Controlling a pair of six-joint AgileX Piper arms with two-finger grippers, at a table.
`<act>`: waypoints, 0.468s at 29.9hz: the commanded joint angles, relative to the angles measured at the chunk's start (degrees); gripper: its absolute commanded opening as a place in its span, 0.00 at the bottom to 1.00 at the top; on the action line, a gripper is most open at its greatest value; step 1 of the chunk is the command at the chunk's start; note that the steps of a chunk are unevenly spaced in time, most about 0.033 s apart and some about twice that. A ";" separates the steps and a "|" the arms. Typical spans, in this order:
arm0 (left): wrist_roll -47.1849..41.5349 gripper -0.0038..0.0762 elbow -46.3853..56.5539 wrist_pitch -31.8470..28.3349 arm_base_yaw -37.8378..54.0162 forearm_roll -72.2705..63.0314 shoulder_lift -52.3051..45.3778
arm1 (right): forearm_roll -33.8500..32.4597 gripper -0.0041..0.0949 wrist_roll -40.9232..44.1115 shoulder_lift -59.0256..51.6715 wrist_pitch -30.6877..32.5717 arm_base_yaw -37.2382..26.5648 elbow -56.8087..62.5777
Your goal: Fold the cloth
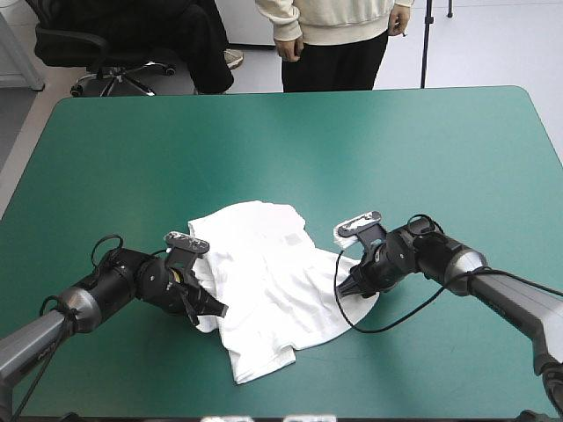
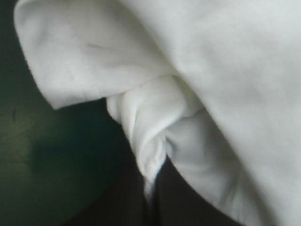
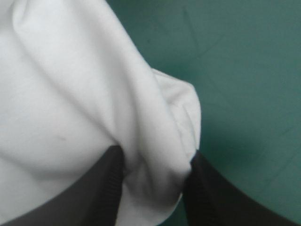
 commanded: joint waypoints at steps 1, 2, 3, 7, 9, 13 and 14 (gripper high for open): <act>-0.02 0.03 -0.52 -1.68 -0.19 -1.86 -0.03 | -0.58 0.19 -1.08 -1.37 -0.73 -0.41 -1.22; -0.02 0.03 -0.52 -1.92 -0.19 -1.86 -0.03 | -1.02 0.08 -1.08 -1.37 -0.51 -0.41 -1.22; -0.02 0.03 -0.52 -1.97 -0.19 -1.86 -0.03 | -1.13 0.03 -1.08 -1.37 -0.39 -0.41 -1.22; -0.16 0.03 -0.52 -1.87 -0.19 0.34 -1.71 | -1.13 0.03 -1.66 -3.70 0.70 -0.41 -1.22; -2.51 0.03 -0.52 -0.54 -0.19 4.02 -4.67 | -1.13 0.03 -1.66 -6.38 1.84 -0.41 -1.22; -8.45 0.03 -2.87 5.65 -0.19 15.06 -12.91 | -1.43 0.03 -1.82 -15.78 2.62 -0.41 -1.88; -9.41 0.03 -4.29 7.82 -0.19 18.11 -14.83 | -1.74 0.03 -1.82 -18.33 2.78 -0.48 -2.64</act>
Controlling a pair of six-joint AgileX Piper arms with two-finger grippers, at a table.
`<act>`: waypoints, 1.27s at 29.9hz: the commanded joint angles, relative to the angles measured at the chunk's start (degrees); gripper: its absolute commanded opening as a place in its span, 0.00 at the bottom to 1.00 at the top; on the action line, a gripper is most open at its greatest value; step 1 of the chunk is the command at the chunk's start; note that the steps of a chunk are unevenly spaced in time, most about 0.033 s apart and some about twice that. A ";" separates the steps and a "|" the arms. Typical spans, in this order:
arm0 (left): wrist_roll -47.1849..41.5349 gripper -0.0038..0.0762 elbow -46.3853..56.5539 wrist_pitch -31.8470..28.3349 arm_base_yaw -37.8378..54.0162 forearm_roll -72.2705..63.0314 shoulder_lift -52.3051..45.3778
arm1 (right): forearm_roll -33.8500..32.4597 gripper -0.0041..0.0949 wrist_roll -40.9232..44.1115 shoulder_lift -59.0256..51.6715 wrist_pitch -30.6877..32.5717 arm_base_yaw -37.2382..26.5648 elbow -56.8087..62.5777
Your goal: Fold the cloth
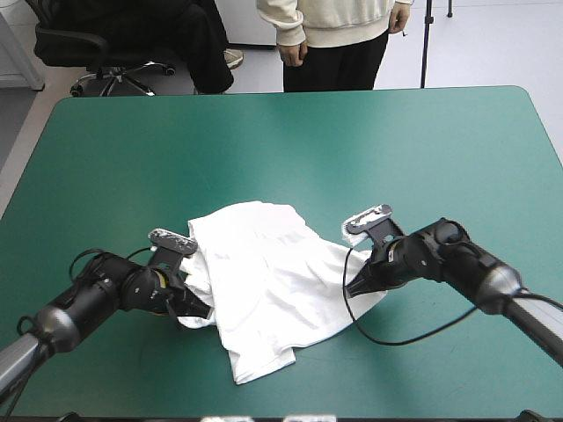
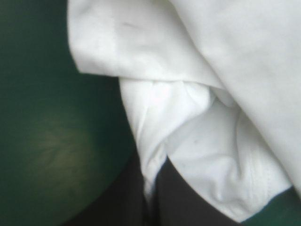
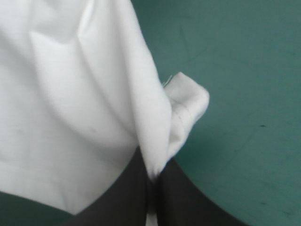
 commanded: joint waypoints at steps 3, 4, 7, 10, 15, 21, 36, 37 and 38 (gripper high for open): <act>-6.47 0.03 -9.64 8.34 -0.13 15.78 -10.82 | -2.45 0.03 -0.44 -14.17 -0.66 -0.45 -6.71; -6.86 0.03 -11.62 9.01 -0.13 18.21 -11.93 | -3.14 0.03 -0.44 -15.67 -0.66 -0.45 -8.83; -8.46 0.03 -19.50 10.32 -0.13 24.87 -14.82 | -6.36 0.03 -0.74 -19.72 -0.66 -0.45 -15.98; -8.48 0.03 -29.10 10.98 -0.13 31.42 -16.08 | -10.74 0.03 -0.88 -21.50 -0.09 -0.45 -24.52; -6.76 0.03 -44.85 12.98 -0.13 40.88 -15.96 | -17.36 0.03 -1.70 -21.74 3.22 -0.45 -37.25; -2.91 0.03 -61.22 11.23 -0.13 42.23 -15.96 | -16.58 0.03 -7.76 -21.74 3.85 -0.45 -48.35; 7.40 0.03 -82.71 8.93 -0.13 27.77 -14.92 | -16.10 0.04 -14.10 -21.08 17.57 -0.45 -70.01; 7.40 0.03 -82.28 10.78 -0.13 27.93 -14.58 | -17.49 0.04 -13.51 -20.58 19.28 -0.45 -69.86; 7.40 0.03 -81.44 12.83 -0.13 28.00 -14.19 | -18.95 0.04 -12.61 -19.78 21.74 -0.45 -69.79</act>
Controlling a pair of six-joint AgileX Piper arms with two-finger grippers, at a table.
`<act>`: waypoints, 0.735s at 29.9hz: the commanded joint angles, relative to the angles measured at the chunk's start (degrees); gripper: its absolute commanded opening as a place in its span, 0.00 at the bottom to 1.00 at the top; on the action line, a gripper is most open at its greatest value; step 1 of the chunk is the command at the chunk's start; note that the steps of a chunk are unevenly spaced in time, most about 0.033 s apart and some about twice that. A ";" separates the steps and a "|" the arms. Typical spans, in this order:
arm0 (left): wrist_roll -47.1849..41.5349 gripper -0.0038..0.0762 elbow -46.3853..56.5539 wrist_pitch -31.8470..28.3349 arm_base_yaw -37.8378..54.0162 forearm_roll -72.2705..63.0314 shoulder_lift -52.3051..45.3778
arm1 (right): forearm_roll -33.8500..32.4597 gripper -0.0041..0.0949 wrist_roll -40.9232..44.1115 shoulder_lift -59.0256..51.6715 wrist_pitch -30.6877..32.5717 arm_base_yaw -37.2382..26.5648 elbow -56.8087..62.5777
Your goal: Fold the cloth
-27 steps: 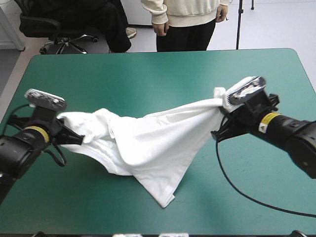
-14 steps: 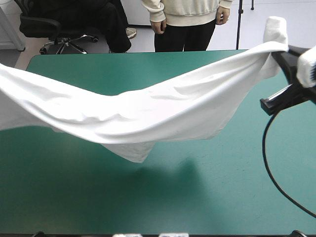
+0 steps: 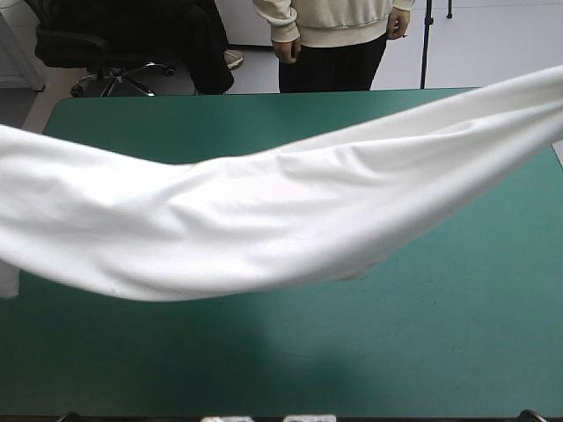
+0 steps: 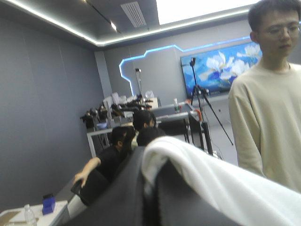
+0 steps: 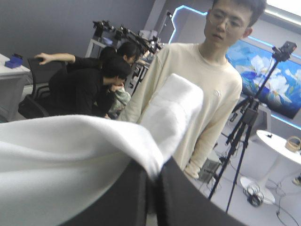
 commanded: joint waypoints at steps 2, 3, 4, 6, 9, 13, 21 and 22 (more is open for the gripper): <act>-0.54 0.03 3.30 4.62 -0.13 -0.45 2.97 | -5.91 0.04 2.06 4.23 5.57 -0.45 -0.59; -0.73 0.03 5.32 6.98 -0.13 -0.27 3.60 | -7.01 0.04 3.26 5.40 6.27 -0.45 0.20; -1.39 0.03 7.31 8.63 -0.13 0.02 4.17 | -8.01 0.04 4.78 6.58 6.56 -0.45 1.26; -4.00 0.03 13.48 10.44 -0.13 0.28 5.55 | -7.88 0.03 7.50 8.80 6.67 -0.45 3.52; -7.37 0.03 23.68 8.57 -0.13 1.82 7.88 | -5.74 0.02 9.15 12.20 6.00 -0.45 9.04; -12.74 0.03 35.76 0.00 -0.13 4.71 12.79 | -6.05 0.02 10.19 17.65 2.31 -0.45 18.30; -19.02 0.03 40.50 -20.62 7.27 4.87 27.96 | -7.51 0.02 14.35 28.43 -16.87 -8.87 28.68; -19.02 0.03 40.50 -23.06 8.50 3.51 29.64 | -7.25 0.02 14.35 29.76 -19.54 -10.44 28.68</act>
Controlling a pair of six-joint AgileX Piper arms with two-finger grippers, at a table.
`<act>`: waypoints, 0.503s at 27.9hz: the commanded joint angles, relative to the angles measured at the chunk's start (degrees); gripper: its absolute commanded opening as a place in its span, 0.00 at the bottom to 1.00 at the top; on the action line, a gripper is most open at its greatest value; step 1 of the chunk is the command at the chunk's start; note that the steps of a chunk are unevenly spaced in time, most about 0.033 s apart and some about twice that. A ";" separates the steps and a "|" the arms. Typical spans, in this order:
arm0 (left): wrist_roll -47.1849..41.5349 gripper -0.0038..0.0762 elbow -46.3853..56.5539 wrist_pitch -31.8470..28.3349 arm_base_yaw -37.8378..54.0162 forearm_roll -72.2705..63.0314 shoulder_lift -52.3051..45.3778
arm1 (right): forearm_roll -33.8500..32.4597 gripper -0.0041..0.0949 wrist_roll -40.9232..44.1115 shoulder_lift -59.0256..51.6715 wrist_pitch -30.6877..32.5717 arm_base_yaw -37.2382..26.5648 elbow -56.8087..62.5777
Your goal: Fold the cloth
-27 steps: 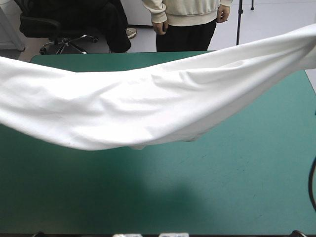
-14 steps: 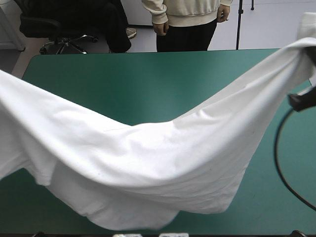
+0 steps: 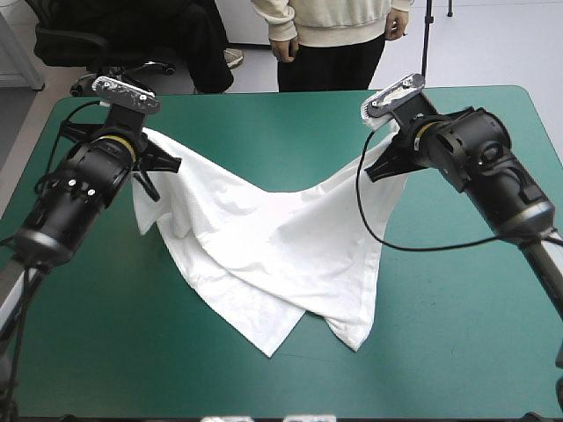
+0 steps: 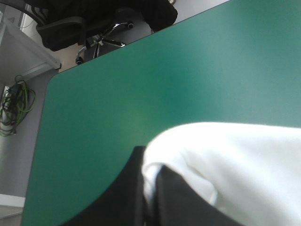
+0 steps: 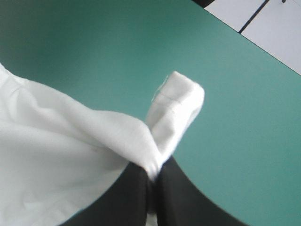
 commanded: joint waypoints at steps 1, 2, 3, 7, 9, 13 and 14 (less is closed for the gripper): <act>-1.27 0.03 -1.64 -14.47 5.24 -2.61 3.88 | -1.40 0.02 0.53 1.53 -13.15 -5.13 -1.15; -1.27 0.03 -1.64 -16.72 6.23 -3.87 5.46 | -1.24 0.02 0.29 2.68 -15.69 -6.25 -1.15; -1.27 0.03 -1.64 -19.18 7.22 -4.79 6.99 | -1.12 0.02 0.13 3.79 -17.69 -7.54 -1.15; -1.27 0.03 -1.64 -26.55 8.70 -6.31 11.76 | 0.16 0.02 0.13 8.06 -23.21 -11.96 -1.15; -1.27 0.03 -1.67 -29.85 8.70 -6.31 13.51 | 1.77 0.03 0.13 10.20 -24.79 -13.67 -1.26; -1.41 0.03 -2.10 -33.52 8.70 -6.68 17.14 | 10.14 0.07 -3.93 14.64 -25.88 -16.65 -1.26; -2.82 0.05 -2.73 -32.90 8.70 -6.77 18.91 | 15.00 0.18 -8.01 16.32 -25.88 -17.82 -1.26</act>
